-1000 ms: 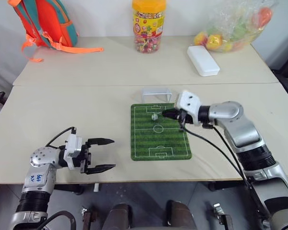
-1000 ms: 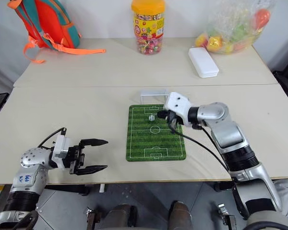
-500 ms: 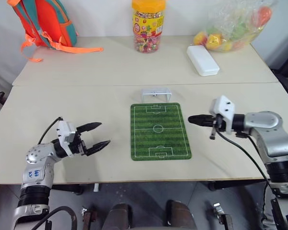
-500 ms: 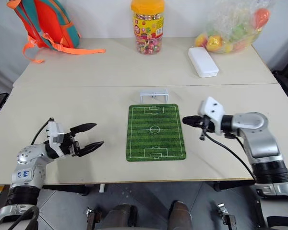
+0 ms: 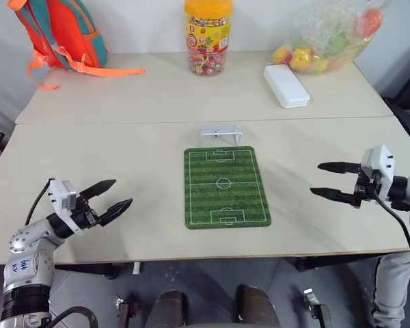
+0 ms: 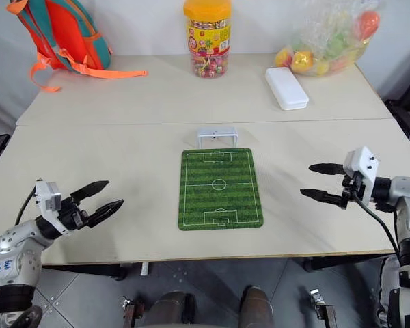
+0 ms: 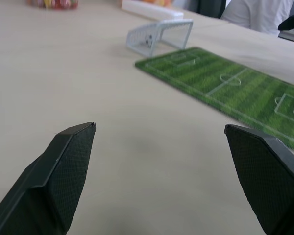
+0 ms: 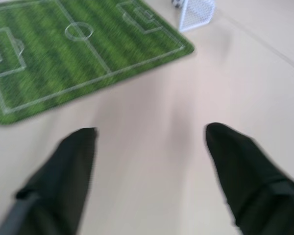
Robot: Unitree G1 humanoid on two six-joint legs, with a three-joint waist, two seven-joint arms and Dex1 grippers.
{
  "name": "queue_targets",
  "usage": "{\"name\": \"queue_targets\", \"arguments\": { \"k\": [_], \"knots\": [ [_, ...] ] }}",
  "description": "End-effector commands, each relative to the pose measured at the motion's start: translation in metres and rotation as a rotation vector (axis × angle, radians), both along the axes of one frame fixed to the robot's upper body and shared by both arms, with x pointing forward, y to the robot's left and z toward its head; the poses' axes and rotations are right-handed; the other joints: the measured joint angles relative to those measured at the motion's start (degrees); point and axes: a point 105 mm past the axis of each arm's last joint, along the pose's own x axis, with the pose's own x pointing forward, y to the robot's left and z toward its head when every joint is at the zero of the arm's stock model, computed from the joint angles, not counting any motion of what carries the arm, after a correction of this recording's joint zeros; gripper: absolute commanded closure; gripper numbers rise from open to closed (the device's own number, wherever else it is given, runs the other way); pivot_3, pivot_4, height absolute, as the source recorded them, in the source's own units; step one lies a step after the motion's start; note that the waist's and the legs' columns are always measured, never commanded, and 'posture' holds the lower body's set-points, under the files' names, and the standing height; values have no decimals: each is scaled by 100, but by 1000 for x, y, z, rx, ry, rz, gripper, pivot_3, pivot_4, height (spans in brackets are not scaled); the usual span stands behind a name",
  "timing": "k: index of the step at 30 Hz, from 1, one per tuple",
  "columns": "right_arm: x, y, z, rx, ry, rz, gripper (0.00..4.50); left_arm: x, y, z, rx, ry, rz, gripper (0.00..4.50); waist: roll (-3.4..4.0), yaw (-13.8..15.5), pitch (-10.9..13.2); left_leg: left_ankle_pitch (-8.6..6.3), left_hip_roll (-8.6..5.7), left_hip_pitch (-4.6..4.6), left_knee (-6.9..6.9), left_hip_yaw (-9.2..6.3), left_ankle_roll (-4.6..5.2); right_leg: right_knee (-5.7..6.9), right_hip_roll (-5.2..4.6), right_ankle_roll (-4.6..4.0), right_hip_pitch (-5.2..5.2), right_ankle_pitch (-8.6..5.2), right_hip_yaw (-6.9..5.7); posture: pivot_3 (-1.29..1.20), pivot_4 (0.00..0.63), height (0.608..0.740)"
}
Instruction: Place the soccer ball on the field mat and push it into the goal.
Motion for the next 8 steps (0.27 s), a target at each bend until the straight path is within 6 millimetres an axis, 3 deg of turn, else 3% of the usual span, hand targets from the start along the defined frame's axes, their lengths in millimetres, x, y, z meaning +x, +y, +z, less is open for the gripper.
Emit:
{"name": "queue_targets", "arguments": {
  "k": [1,8],
  "knots": [
    [-9,-12,0,-46,33,26,39,-8,13,13,2,-27,15,0,0,5,0,0,0,0,0,1,0,0,0,0,0,0,1,0,150,740],
    [-10,-14,-7,2,61,-27,39,-13,23,18,25,-32,39,0,0,11,0,0,1,2,0,1,0,1,0,-1,0,0,2,0,150,740]
  ]
}}
